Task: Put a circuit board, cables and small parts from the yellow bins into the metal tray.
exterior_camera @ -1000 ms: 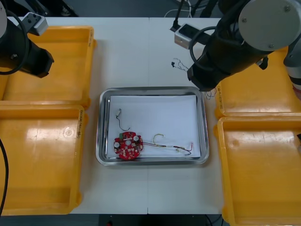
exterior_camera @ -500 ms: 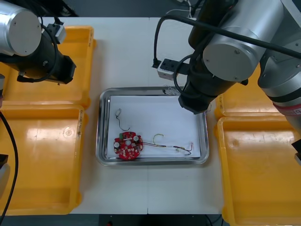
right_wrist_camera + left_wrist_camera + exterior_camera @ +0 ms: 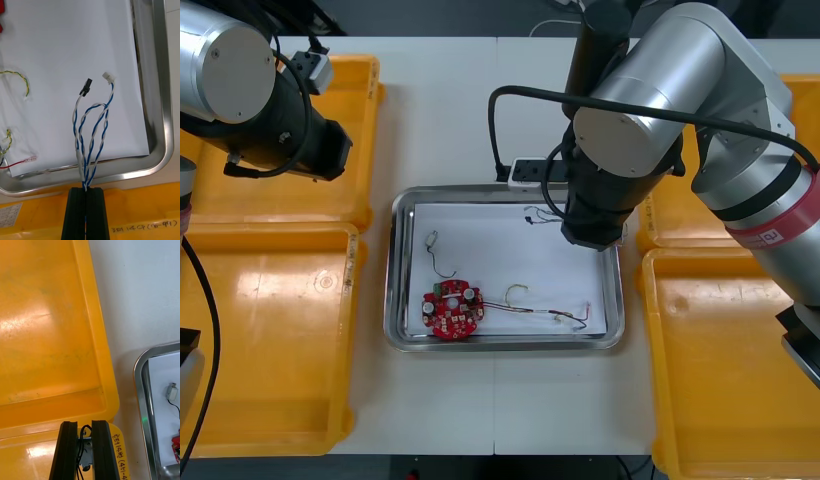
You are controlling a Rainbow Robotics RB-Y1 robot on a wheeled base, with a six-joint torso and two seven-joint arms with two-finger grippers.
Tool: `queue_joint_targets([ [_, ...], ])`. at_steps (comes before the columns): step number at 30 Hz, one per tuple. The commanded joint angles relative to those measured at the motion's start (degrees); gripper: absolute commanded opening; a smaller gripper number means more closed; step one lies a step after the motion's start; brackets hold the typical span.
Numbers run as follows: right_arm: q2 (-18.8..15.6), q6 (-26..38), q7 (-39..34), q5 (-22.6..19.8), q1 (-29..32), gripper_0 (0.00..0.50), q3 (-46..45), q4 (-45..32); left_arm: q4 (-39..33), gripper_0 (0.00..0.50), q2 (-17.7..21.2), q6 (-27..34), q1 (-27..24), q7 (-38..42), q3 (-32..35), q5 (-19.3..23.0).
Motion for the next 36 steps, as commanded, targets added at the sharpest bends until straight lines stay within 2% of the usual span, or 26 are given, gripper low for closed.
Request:
queue_joint_targets([
  [1,2.2,-2.8,1.7,1.9,-2.2,0.0,1.9,1.7,-2.1,0.001,-0.7,0.4,0.5,5.5,-0.6,0.6],
  [8,3.9,-7.1,1.7,3.1,-2.1,0.0,3.2,4.8,-2.1,0.001,-0.7,0.4,0.5,5.8,-0.6,0.8],
  [24,4.9,-16.7,1.5,4.8,-1.4,0.0,7.6,12.4,-2.1,0.001,-0.6,0.4,0.5,6.3,-0.5,0.9],
  [36,4.8,-20.2,1.6,7.2,1.2,0.0,8.8,12.5,-2.1,0.003,-0.6,0.4,0.5,6.6,0.1,1.4],
])
